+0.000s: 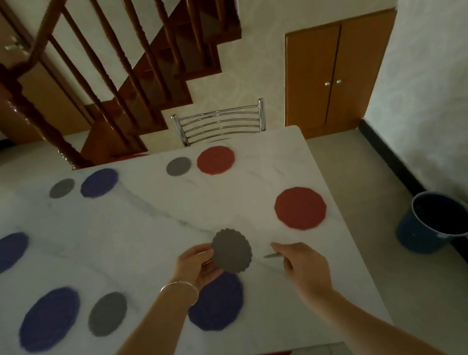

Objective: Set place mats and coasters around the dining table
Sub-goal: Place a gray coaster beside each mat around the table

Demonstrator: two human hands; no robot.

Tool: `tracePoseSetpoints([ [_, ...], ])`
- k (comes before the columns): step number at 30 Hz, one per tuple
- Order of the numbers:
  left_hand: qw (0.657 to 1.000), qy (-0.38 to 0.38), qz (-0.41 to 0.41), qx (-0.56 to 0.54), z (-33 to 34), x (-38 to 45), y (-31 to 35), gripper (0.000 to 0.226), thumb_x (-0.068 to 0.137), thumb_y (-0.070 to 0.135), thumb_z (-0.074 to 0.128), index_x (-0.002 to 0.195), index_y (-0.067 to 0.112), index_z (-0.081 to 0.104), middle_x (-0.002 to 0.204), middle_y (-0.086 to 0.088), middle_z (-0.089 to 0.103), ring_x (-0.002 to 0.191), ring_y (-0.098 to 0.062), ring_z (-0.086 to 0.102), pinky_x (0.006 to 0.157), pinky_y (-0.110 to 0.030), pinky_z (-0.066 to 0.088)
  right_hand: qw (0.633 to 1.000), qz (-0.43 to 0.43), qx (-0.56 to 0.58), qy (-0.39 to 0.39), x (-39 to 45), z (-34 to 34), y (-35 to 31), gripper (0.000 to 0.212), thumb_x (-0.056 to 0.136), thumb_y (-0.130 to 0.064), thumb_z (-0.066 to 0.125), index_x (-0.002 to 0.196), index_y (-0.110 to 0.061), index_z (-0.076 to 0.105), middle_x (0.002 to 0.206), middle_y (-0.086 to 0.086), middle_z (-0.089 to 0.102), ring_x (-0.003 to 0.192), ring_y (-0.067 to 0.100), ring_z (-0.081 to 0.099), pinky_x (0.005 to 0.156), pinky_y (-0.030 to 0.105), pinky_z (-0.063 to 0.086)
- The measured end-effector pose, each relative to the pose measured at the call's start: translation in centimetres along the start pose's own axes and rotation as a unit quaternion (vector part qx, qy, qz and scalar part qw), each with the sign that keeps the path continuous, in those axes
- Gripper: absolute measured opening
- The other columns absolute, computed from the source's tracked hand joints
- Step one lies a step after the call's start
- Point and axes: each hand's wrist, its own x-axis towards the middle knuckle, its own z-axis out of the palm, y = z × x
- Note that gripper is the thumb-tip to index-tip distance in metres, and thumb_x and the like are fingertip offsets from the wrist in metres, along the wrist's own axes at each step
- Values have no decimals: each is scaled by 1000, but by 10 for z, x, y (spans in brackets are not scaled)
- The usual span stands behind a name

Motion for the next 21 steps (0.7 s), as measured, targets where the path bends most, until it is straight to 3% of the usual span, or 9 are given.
tracePoseSetpoints([
  [2,999,20,-7,-35,-9,1,-7,14,89,-6,53,86,5,62,82,-16,66,75,-27,63,54,-38,61,999,-19,5,-46,-13,10,7,32,87,-10,59,115,-22,65,104,3,71,94,19,65,79,29,54],
  [6,998,35,-18,-51,-23,4,-21,14,87,-6,55,84,5,63,64,-11,71,65,-24,65,52,-38,60,983,1,-47,-175,-40,35,26,37,94,-16,47,128,-28,53,133,-3,56,121,11,51,100,24,42],
  [9,998,34,-19,-54,-32,5,-27,14,87,-6,55,84,5,63,65,-10,71,63,-23,67,55,-40,60,981,-6,-55,-188,-50,41,31,39,90,-10,50,125,-27,58,128,-7,60,118,9,53,96,23,45],
  [12,998,30,-16,-58,-37,6,-29,13,87,-6,55,86,4,63,64,-10,72,58,-21,69,53,-38,60,981,-44,-55,-179,-54,48,35,41,82,3,58,117,-18,65,121,-3,65,115,18,57,90,30,52],
  [15,998,26,-18,-54,-38,8,-32,13,87,-6,54,86,3,63,66,-11,70,53,-19,69,50,-37,59,963,-60,-100,-243,-59,51,40,46,89,1,47,130,-19,52,138,-4,51,128,16,43,97,31,46],
  [21,998,15,-35,-50,-34,16,-36,13,87,-6,56,84,5,63,71,-13,67,57,-21,67,49,-35,58,944,-102,-151,-276,-69,53,44,50,87,4,42,135,-11,45,144,7,40,129,26,41,87,39,51],
])
